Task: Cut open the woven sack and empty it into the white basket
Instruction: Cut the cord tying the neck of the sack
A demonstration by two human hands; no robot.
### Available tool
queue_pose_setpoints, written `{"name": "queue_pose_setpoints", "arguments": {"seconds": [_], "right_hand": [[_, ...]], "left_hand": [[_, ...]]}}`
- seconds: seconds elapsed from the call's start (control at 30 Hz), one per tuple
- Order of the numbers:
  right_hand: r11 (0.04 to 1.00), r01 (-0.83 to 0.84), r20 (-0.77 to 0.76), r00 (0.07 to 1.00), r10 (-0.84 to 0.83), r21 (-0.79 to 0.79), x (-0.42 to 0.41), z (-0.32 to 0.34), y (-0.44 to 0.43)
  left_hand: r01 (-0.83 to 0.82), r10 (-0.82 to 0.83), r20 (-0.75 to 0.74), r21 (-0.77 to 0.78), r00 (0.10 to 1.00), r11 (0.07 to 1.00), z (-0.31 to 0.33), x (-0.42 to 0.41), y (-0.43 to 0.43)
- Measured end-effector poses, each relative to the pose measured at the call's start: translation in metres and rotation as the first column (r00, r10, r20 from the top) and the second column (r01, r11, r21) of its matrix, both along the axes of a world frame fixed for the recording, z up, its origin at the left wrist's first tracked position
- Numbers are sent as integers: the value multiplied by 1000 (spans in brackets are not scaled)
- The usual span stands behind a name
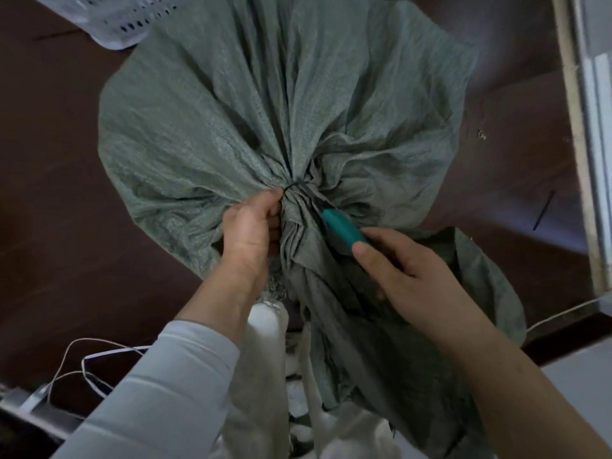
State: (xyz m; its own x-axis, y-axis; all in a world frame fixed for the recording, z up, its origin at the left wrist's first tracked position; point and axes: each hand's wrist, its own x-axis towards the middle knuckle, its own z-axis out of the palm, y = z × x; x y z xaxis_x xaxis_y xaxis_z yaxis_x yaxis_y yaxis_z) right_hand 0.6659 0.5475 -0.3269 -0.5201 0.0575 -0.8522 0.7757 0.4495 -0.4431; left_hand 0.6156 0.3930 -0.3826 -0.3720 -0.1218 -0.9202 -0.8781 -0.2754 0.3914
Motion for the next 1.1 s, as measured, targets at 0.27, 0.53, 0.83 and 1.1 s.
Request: {"name": "queue_pose_setpoints", "arguments": {"seconds": [0.27,0.53,0.83,1.1], "right_hand": [[912,-347,-73,926,370,218,-23,26,6],[799,-508,-19,840,542,322,-40,34,3],[712,-521,1,807,590,470,-32,23,-8],[986,-105,126,985,121,-129,-32,9,9]], "left_hand": [[-47,47,-6,8,999,999,-7,4,-3],[-43,43,5,25,999,999,-12,6,-4],[-78,80,-19,107,997,991,-8,5,3],[-52,56,-22,151,998,987,-8,8,0]]}}
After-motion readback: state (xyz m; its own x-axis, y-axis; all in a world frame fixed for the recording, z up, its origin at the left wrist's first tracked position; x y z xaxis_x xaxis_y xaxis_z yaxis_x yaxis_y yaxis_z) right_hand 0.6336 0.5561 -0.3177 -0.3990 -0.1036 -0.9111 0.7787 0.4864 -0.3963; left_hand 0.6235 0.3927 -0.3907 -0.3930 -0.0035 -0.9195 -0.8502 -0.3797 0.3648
